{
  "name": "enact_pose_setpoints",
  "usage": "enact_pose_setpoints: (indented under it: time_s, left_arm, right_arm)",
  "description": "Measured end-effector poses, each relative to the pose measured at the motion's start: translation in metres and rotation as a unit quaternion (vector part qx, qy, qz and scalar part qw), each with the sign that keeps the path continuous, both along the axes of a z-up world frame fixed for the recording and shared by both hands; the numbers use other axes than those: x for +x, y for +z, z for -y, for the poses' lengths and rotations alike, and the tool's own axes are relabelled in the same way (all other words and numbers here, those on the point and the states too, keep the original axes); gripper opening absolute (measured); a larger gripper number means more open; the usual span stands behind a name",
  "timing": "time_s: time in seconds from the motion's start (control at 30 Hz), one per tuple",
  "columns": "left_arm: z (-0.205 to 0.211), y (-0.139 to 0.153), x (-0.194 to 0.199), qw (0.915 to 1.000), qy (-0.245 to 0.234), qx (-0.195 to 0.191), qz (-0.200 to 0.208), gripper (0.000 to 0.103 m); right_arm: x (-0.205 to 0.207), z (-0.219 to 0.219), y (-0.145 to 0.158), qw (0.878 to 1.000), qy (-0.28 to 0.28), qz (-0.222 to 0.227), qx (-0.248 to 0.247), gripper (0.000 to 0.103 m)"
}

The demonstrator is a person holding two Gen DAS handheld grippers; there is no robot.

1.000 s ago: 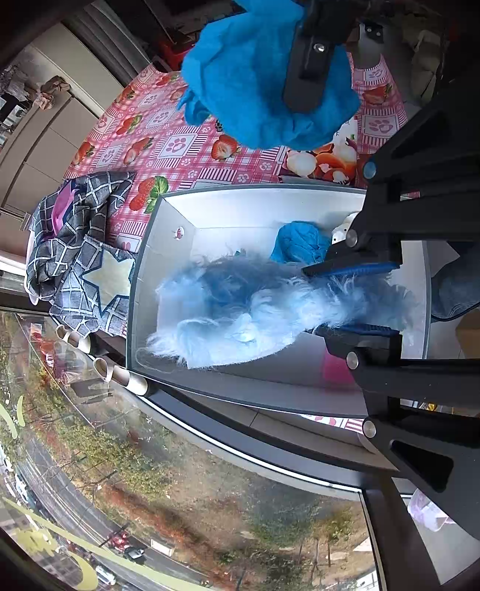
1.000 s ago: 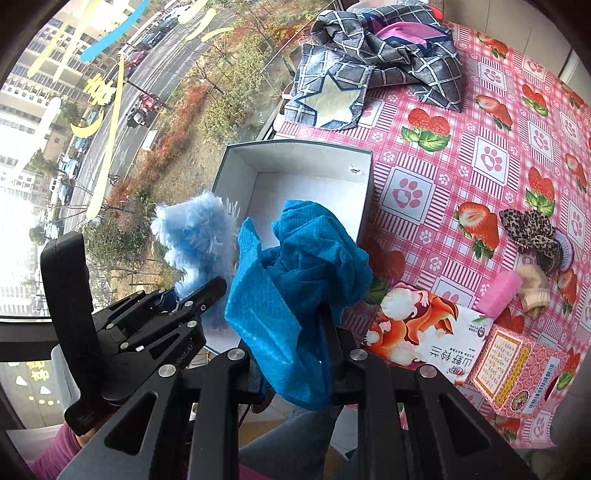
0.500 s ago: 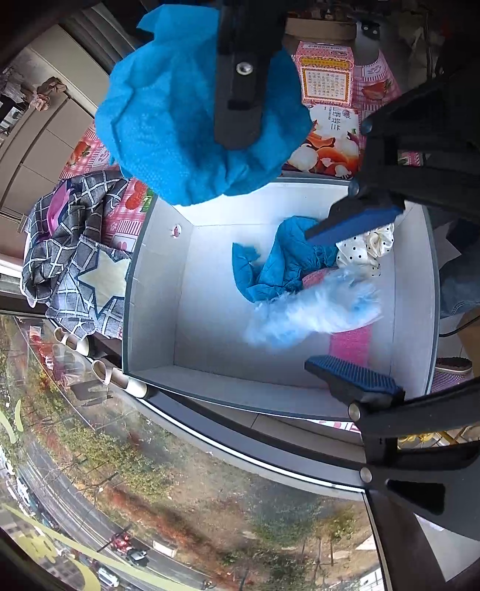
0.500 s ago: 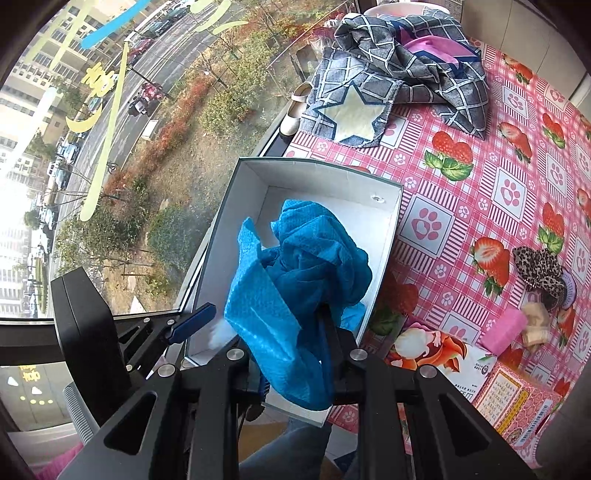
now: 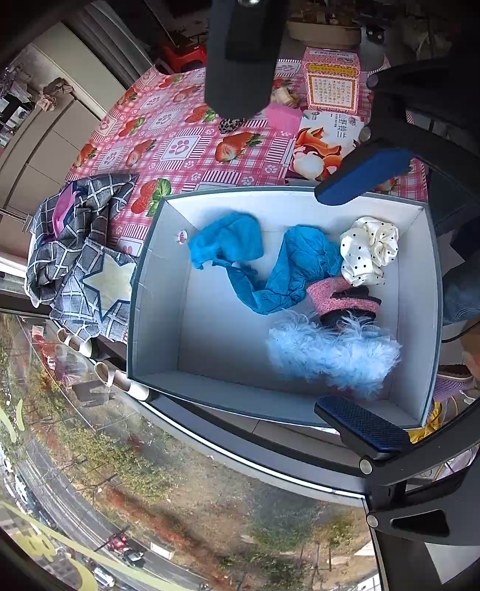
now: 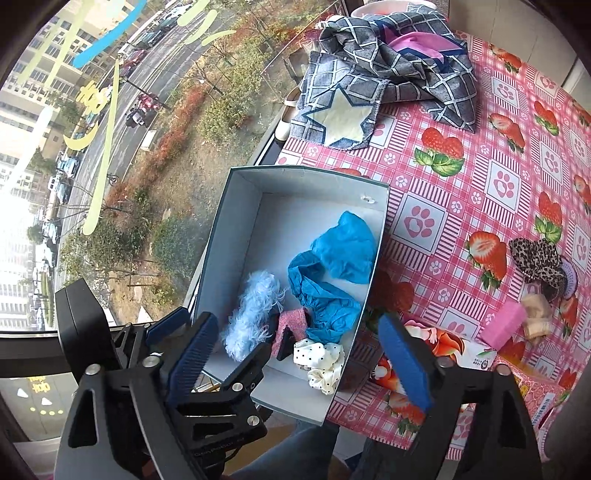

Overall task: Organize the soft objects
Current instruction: 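Lower the fluffy item into the box with the left tool while the right tool lowers the blue cloth in, then move both tools away from the box toward the remaining soft items on the table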

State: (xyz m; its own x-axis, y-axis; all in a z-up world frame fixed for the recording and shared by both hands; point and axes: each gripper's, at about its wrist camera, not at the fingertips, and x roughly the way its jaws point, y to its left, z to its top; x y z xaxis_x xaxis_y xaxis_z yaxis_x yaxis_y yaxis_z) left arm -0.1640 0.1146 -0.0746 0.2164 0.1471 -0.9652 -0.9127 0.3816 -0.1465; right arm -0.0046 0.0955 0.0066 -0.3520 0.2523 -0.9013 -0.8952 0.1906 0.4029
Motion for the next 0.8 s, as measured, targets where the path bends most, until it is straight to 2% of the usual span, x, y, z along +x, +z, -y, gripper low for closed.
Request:
enact_pose_setpoints:
  time_s: [0.3,0.43,0.47,0.57,0.8]
  left_arm:
    - [0.009,0.003,0.017,0.9994,-0.034,-0.006,-0.006,0.103]
    - [0.012,0.006,0.028,0.9987,-0.05,-0.014,0.006,0.103]
    - [0.012,0.006,0.031,0.9983,-0.054,-0.019,0.01,0.103]
    - [0.016,0.011,0.047,0.9965,-0.076,-0.028,0.022,0.103]
    - [0.03,0.017,0.091,0.9908,-0.132,-0.024,0.016,0.103]
  right_arm:
    - [0.028,0.02,-0.001,0.999,-0.033,-0.006,-0.01,0.097]
    - [0.044,0.032,-0.001,0.999,-0.05,-0.011,-0.012,0.097]
    - [0.048,0.036,-0.001,0.998,-0.054,-0.013,-0.011,0.102]
    - [0.061,0.047,-0.001,0.998,-0.066,-0.019,-0.012,0.103]
    - [0.114,0.086,0.009,0.991,-0.132,-0.032,-0.007,0.103]
